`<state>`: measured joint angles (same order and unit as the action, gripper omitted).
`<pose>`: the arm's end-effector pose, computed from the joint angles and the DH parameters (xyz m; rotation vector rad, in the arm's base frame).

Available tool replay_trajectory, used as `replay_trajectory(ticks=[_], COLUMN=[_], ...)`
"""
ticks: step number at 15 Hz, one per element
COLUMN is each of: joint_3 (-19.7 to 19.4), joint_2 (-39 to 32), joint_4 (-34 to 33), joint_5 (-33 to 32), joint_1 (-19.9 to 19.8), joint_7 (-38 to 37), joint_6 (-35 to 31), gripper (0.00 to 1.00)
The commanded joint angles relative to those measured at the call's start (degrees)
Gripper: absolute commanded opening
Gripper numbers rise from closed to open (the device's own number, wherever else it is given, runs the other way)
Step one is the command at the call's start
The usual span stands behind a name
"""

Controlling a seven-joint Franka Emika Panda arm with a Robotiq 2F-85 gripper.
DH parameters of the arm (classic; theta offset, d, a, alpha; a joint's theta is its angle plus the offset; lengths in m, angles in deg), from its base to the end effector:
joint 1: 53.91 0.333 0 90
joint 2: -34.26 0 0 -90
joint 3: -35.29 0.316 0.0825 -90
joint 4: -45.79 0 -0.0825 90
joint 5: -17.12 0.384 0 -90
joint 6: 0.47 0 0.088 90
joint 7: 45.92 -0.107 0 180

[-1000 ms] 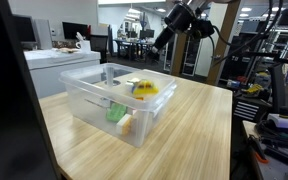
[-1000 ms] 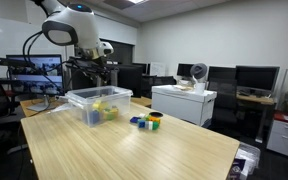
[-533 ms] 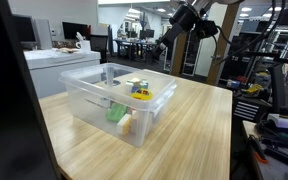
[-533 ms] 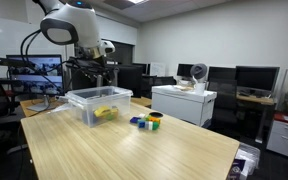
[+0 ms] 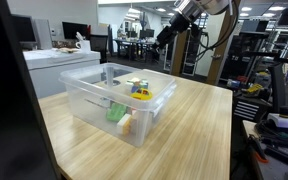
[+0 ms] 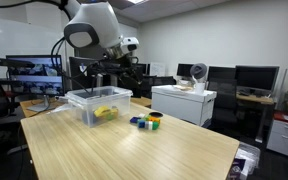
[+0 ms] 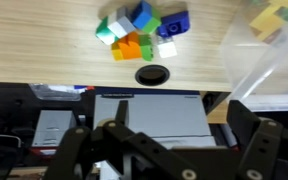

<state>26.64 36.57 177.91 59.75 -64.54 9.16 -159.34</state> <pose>0.4990 -0.2062 0.4095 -2.9238 0.0145 -0.9709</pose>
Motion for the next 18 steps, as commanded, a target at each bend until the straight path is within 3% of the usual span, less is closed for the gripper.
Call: replay_trajectory(ticks=[1, 4, 5, 6, 7, 9, 18], joint_3=[-2.2, -5.1, -8.4, -9.2, -7.1, -7.4, -8.7], joint_2=[-7.6, -13.3, -14.7, -15.5, -16.0, -17.2, -20.3], joint_4=[-3.4, -4.2, -4.5, -4.7, -4.9, -5.7, -10.8], joint_5=[-6.3, -15.7, -18.8, -22.4, -27.1, -33.0, -43.6], joint_1=[-2.4, -2.6, 0.0, 0.6, -1.8, -0.7, 7.3], joint_7=[-10.2, -23.7, -28.2, -32.4, -36.9, -44.9, -78.2], joint_6=[-4.2, -6.2, -5.5, -4.3, -3.3, -0.8, 2.7], gripper=[1.0, 1.0, 1.0, 1.0, 1.0, 1.0, 1.0])
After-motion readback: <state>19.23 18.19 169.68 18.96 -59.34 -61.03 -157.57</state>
